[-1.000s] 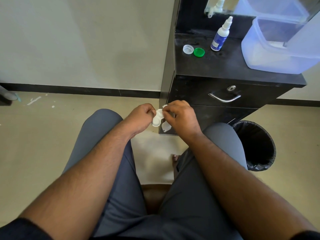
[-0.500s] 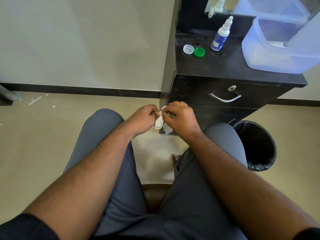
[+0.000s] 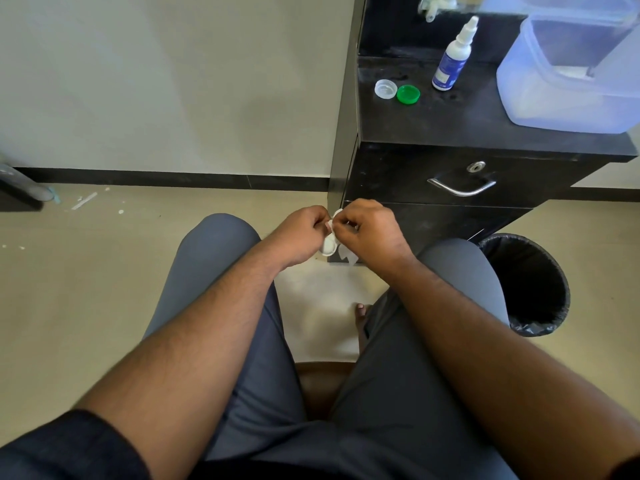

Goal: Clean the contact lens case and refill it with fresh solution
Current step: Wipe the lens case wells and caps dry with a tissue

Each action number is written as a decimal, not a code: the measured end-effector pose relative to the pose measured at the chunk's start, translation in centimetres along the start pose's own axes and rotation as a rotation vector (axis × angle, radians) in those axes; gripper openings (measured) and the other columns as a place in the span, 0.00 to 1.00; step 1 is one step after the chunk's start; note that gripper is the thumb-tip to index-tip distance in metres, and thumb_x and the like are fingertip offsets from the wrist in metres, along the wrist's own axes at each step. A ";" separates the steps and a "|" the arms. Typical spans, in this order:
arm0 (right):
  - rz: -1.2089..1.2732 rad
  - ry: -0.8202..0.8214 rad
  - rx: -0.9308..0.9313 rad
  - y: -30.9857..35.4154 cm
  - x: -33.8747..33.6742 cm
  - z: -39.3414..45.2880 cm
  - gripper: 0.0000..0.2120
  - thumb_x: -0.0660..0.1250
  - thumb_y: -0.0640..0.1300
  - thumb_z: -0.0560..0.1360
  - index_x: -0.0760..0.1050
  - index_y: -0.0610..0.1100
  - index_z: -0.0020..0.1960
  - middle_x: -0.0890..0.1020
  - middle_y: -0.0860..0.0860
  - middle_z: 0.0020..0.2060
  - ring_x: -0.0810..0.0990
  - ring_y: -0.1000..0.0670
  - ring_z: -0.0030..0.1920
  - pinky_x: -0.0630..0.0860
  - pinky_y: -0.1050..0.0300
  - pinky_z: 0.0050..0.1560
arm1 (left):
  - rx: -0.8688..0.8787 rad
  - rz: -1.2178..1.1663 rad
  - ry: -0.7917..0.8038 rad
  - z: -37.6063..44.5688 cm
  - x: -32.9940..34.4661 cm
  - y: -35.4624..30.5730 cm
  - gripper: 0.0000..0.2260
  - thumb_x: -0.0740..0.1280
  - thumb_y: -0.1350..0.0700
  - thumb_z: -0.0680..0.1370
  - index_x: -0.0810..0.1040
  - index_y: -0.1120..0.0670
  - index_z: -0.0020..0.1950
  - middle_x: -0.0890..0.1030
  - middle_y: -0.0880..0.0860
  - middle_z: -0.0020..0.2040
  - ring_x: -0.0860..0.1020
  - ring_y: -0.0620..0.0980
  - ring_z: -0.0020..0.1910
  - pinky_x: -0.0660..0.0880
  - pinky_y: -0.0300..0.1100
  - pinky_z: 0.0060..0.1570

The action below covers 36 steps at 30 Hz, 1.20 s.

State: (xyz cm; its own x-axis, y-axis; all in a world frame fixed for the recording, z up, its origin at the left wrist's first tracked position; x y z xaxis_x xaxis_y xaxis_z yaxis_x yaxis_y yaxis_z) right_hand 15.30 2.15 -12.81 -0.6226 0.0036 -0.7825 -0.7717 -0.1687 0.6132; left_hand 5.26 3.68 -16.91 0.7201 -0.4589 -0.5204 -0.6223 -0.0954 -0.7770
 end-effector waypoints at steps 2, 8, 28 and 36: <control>0.054 -0.046 0.057 -0.6 -0.6 0.1 0.05 0.69 0.39 0.75 0.82 0.40 0.47 0.81 0.47 0.43 0.78 0.51 0.44 0.79 0.56 0.47 | -0.009 -0.046 -0.002 0.0 0.0 0.0 0.09 0.60 0.56 0.81 0.74 0.54 0.43 0.72 0.49 0.34 0.67 0.46 0.32 0.63 0.41 0.31; -0.015 0.029 0.030 -0.2 1.0 -0.1 0.11 0.68 0.42 0.75 0.81 0.40 0.56 0.79 0.46 0.52 0.78 0.49 0.51 0.78 0.53 0.53 | -0.047 -0.117 -0.070 0.1 -0.6 0.8 0.08 0.59 0.58 0.81 0.75 0.54 0.43 0.74 0.51 0.38 0.70 0.47 0.37 0.66 0.41 0.36; 0.945 -0.187 0.546 -5.5 -0.1 -1.4 0.04 0.70 0.37 0.74 0.83 0.39 0.46 0.85 0.45 0.42 0.83 0.47 0.43 0.81 0.52 0.47 | 0.166 -0.229 -0.288 -0.4 -3.4 -0.8 0.06 0.61 0.59 0.80 0.75 0.55 0.44 0.76 0.53 0.42 0.71 0.45 0.39 0.67 0.38 0.39; 1.262 -0.274 0.477 -4.6 -1.5 -0.7 0.04 0.67 0.35 0.75 0.80 0.35 0.47 0.83 0.42 0.44 0.81 0.45 0.45 0.78 0.50 0.47 | 0.179 -0.400 -0.246 0.3 -3.6 -4.2 0.06 0.63 0.59 0.80 0.78 0.57 0.47 0.75 0.48 0.32 0.70 0.39 0.28 0.69 0.33 0.31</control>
State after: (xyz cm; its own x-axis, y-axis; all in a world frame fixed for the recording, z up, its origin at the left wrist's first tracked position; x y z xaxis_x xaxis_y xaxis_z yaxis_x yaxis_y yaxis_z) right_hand 19.92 2.20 -14.51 -0.8901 0.3039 0.3397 0.3964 0.1486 0.9060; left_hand 5.43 6.01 -11.91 0.9560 -0.1931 -0.2211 -0.2361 -0.0581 -0.9700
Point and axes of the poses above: each hand's wrist, its own z-axis towards the middle knuckle, its own x-axis out of the palm, y = z × x, the point moved 10 cm from there along z, towards the middle knuckle
